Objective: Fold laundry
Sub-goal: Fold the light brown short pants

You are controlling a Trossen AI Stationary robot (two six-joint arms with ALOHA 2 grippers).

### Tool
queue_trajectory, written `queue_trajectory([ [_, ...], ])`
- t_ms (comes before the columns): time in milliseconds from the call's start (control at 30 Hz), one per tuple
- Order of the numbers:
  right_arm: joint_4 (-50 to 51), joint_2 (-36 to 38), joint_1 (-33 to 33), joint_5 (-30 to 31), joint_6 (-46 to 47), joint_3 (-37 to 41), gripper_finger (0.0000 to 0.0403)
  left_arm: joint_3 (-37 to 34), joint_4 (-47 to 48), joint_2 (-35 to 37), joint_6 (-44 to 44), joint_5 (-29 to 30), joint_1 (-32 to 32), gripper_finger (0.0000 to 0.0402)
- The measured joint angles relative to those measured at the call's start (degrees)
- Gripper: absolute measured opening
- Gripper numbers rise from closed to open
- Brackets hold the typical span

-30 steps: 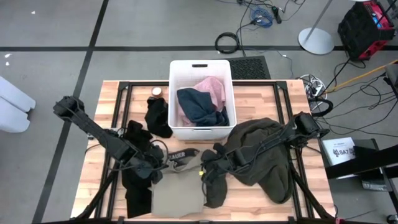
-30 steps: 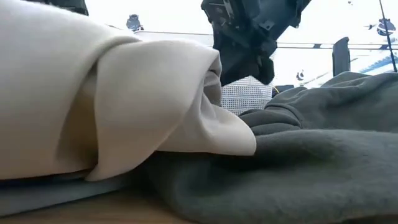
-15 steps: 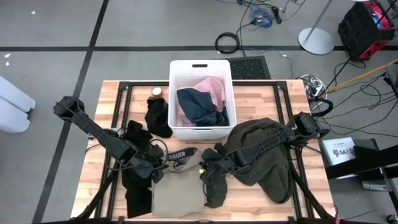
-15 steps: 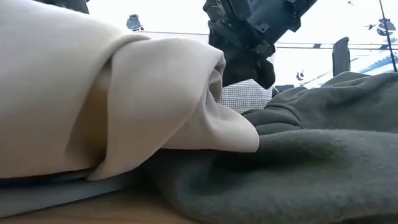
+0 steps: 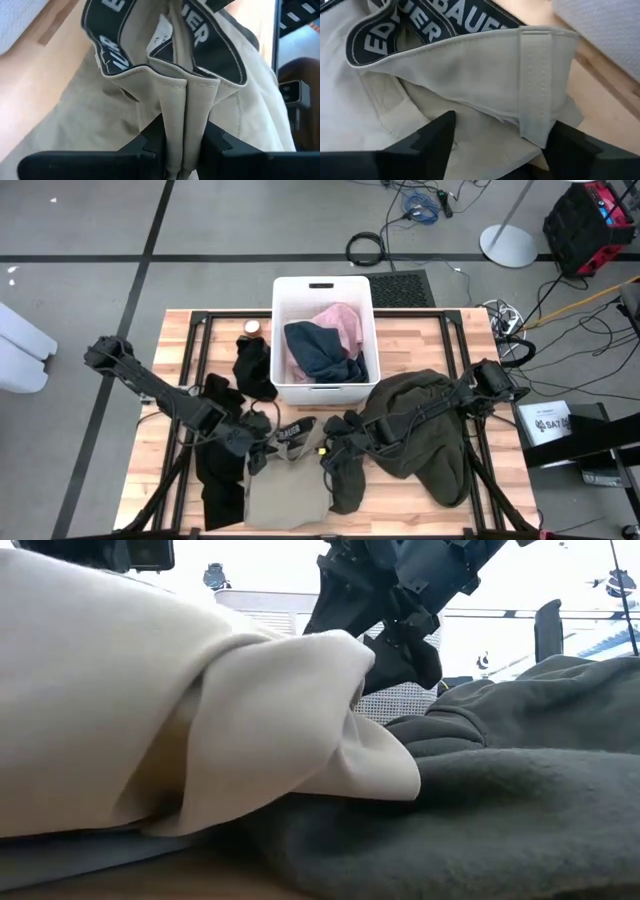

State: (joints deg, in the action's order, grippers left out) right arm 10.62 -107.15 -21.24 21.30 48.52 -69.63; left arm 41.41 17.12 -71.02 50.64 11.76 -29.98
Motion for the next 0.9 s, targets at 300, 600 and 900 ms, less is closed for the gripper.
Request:
queue_trajectory([
  [300, -0.07, 0.02, 0.78, -2.48, -1.17, 0.0, 0.0293, 2.29, 3.12, 0.0, -2.13, -3.26, 1.14, 0.008],
  [600, -0.08, 0.13, 1.18, -3.71, -1.61, 0.0, 0.0289, 2.45, 2.72, 0.0, -8.41, -1.17, 1.14, 0.0128],
  [900, -0.09, 0.17, 1.16, -3.71, -1.68, 0.0, 0.0288, 2.45, 2.13, 0.0, -8.2, -1.47, 0.94, 0.013],
])
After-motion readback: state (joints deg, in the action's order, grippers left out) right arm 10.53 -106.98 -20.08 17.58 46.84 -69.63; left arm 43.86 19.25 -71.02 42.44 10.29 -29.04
